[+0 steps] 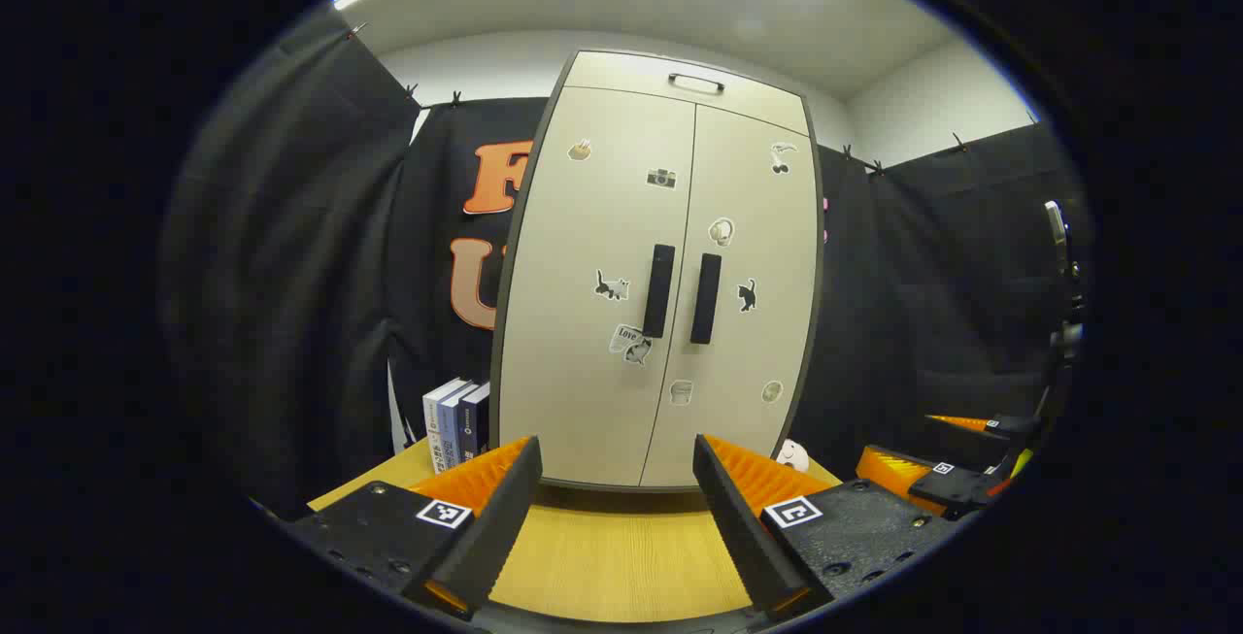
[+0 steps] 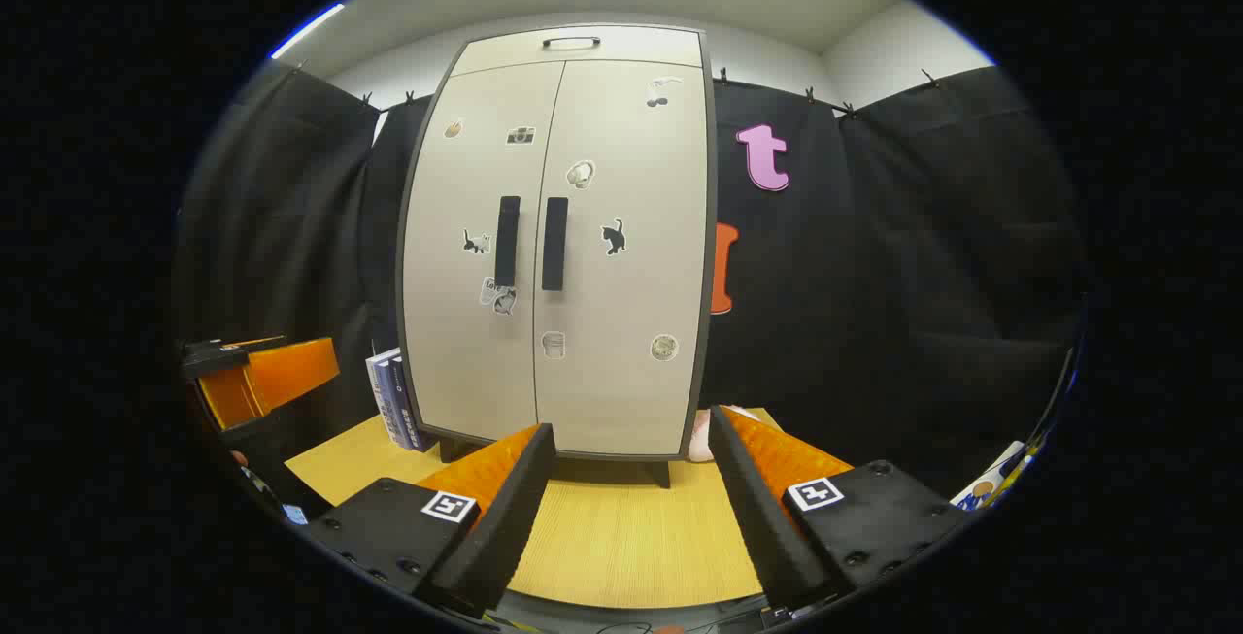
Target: Open the right door of the double-door shoe cabinet with the right hand, and open the left door with the left hand.
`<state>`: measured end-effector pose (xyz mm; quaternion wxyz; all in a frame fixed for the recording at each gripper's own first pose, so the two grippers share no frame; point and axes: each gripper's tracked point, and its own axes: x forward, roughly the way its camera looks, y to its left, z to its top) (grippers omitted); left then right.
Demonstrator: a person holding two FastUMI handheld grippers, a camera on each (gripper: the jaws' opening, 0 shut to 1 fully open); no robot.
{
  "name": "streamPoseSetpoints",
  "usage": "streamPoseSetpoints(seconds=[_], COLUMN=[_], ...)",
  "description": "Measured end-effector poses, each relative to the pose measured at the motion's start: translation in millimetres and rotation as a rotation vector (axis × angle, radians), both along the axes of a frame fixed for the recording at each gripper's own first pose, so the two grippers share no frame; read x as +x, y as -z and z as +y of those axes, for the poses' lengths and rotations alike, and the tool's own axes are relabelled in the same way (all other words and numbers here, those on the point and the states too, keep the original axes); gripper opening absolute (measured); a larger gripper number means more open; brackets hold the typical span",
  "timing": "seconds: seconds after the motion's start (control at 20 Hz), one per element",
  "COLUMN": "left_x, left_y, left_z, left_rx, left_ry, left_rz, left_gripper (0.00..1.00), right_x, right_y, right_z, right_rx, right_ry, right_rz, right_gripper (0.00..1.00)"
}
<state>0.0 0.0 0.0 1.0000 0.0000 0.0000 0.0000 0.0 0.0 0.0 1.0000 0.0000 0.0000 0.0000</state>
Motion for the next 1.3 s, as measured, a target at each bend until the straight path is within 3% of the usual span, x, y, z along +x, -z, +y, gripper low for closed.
streamPoseSetpoints(seconds=[0.25, 0.3, 0.35, 0.4, 0.95, 1.3], left_x=[2.4, 1.8, 2.3, 2.5, 9.6, 14.4], left_y=[-4.0, -4.5, -4.9, -5.5, -9.5, -9.5], left_z=[6.4, 7.4, 9.0, 10.0, 23.2, 27.9], left_rx=[0.005, 0.006, 0.007, 0.008, 0.007, 0.019], left_ry=[-0.006, -0.006, -0.007, -0.007, -0.024, -0.024], left_rz=[-0.009, -0.009, -0.009, -0.009, -0.006, -0.007], left_gripper=[0.95, 0.94, 0.94, 0.94, 0.94, 0.94], right_x=[2.7, 3.1, 2.3, 3.1, 11.9, 44.5], right_y=[-1.1, -1.5, -2.1, -2.9, -6.0, -23.8], right_z=[3.4, 4.8, 4.9, 6.5, 23.5, 34.3], right_rx=[0.006, 0.005, 0.003, 0.002, 0.000, -0.001], right_ry=[0.003, 0.004, 0.004, 0.004, -0.013, -0.030], right_rz=[-0.002, -0.003, -0.005, -0.006, 0.003, 0.018], right_gripper=[1.00, 0.94, 0.94, 1.00, 1.00, 1.00])
